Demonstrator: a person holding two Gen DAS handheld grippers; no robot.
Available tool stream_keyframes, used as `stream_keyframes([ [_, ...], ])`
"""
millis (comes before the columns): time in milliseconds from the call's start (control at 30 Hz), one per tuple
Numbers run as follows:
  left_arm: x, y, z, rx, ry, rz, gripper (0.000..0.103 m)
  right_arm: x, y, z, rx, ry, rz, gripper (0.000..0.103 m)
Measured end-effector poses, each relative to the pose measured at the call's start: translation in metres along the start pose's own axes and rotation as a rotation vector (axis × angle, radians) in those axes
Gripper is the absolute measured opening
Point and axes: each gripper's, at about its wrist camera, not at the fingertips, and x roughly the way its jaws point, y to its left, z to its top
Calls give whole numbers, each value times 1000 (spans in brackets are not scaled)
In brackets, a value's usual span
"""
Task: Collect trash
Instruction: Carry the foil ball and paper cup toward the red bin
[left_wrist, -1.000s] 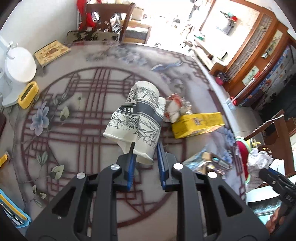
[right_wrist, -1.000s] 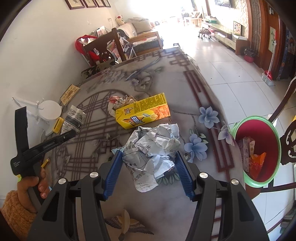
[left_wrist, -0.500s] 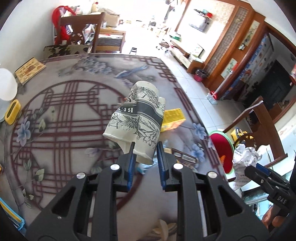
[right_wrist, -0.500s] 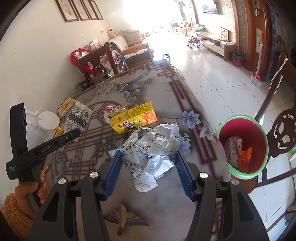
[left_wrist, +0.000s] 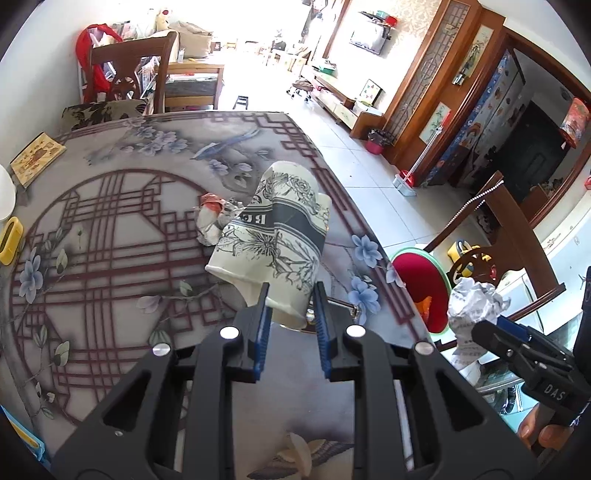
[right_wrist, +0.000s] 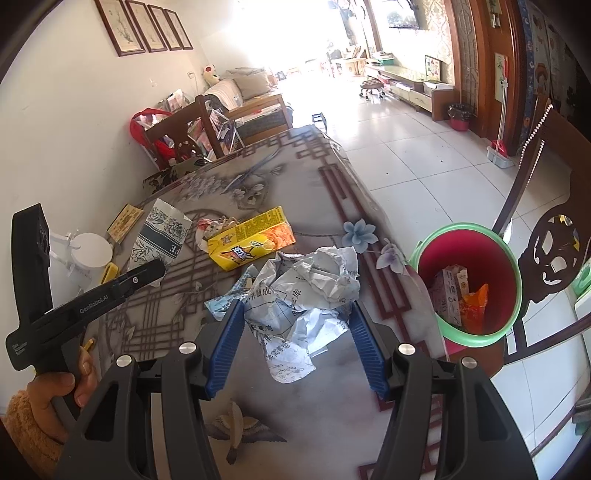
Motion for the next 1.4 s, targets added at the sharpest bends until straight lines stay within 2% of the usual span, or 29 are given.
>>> stream_keyframes([
  [633,20,-32,5,6,18,-20,21,3,-32,9,2,20,-5,57],
  [1033,43,-81,15,31,21,-45,21,-4,-83,22,26,9,-19,57],
  [1400,66,-131,19,99,67,-44,22,-1,-150,32,119,6,-34,57],
])
